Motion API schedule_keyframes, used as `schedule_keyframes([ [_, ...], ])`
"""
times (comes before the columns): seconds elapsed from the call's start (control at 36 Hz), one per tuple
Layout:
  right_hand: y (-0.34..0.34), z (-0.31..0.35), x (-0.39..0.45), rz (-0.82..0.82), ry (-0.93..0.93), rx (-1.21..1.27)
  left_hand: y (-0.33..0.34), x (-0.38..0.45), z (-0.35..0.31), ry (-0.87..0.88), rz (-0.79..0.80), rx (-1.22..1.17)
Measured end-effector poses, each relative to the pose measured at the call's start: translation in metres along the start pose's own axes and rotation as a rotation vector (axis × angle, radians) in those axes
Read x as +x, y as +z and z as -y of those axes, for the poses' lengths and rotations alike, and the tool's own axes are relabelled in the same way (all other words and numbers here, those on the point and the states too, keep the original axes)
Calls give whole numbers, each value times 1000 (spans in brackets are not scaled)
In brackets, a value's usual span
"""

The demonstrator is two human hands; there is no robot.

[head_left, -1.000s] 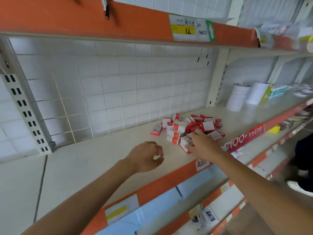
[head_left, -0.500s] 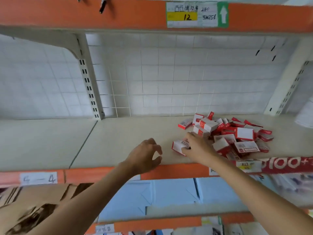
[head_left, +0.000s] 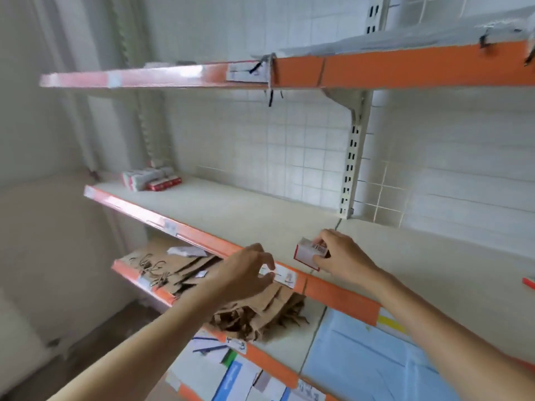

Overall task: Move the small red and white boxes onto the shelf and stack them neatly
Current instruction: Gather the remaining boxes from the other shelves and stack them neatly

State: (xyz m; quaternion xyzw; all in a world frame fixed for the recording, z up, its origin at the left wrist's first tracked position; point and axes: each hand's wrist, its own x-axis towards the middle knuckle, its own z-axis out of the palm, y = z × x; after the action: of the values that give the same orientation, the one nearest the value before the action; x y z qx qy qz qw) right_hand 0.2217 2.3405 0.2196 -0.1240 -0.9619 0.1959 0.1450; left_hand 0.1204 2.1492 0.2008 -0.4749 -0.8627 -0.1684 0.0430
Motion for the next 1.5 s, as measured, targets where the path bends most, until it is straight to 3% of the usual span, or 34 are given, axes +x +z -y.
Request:
schedule_keyframes([
  [0.31,137,184,124,146,-289,44,-75,-86,204,-288,-43,110],
  [0.58,219,272,183,279,-408,128,-91,-119,311,-435,-67,128],
  [0.86,241,276,299,194,-418,171,-96,-51,383,-414,-64,127],
  [1.14,241,232,426,67,-203,151,-106,53,448,-332,-132,97],
  [1.31,267,197,436,172,-89,130,-84,95,464,-239,-84,-19],
  [1.42,259,188,435,277,-93,316,-76,140,473,-238,-109,-115],
  [1.5,256,176,436,243,-47,427,-68,174,477,-279,-54,-229],
])
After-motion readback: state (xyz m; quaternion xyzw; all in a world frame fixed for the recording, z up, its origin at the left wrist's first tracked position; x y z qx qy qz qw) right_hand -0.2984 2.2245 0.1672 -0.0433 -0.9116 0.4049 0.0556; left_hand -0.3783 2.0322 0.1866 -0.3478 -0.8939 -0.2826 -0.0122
